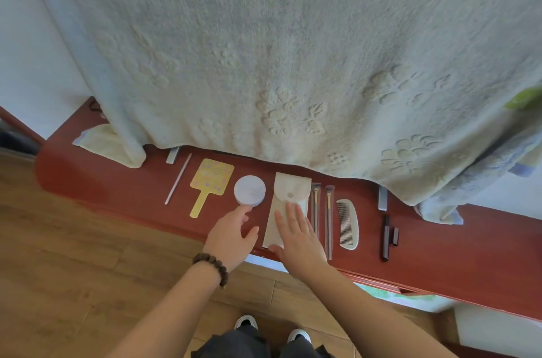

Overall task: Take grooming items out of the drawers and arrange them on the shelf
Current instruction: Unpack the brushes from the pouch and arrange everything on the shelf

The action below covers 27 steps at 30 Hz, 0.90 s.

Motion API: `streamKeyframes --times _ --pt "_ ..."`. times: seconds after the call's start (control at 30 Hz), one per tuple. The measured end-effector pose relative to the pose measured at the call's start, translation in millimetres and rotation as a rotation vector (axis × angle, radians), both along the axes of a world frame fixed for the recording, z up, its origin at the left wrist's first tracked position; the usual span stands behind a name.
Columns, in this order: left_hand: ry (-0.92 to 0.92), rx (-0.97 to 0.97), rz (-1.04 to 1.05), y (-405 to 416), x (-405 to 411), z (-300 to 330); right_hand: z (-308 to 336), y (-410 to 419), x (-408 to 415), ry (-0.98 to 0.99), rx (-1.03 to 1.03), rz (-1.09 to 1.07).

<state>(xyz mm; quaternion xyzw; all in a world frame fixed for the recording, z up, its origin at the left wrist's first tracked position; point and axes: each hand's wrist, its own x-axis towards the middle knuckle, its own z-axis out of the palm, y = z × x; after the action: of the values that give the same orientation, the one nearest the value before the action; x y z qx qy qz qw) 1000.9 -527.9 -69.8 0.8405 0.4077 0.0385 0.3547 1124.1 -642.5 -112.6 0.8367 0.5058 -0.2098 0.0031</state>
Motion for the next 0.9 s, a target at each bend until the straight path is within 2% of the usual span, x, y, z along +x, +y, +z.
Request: streamKeyframes --times 0.27,0.43,0.5,0.63,0.8,0.9 --pt "0.054 0.084 0.083 -11.5 -6.0 7.8 -8.4 6.3 4.3 0.004 0.003 -0.026" --pt "0.041 0.136 0.103 5.6 -21.3 13.6 11.5 16.6 6.1 0.072 -0.058 -0.043" --pt "0.034 0.142 0.101 18.4 -28.2 13.9 25.2 31.2 3.8 0.046 -0.017 -0.066" --pt "0.040 0.174 0.025 54.9 -41.1 9.0 34.9 75.1 -4.3 0.115 0.182 -0.096" --pt "0.071 0.243 -0.134 113.3 -61.2 4.3 20.6 121.4 -17.3 0.115 0.060 -0.253" --pt "0.076 0.248 -0.209 138.1 -70.2 2.2 17.4 135.7 -24.9 0.052 0.014 -0.305"
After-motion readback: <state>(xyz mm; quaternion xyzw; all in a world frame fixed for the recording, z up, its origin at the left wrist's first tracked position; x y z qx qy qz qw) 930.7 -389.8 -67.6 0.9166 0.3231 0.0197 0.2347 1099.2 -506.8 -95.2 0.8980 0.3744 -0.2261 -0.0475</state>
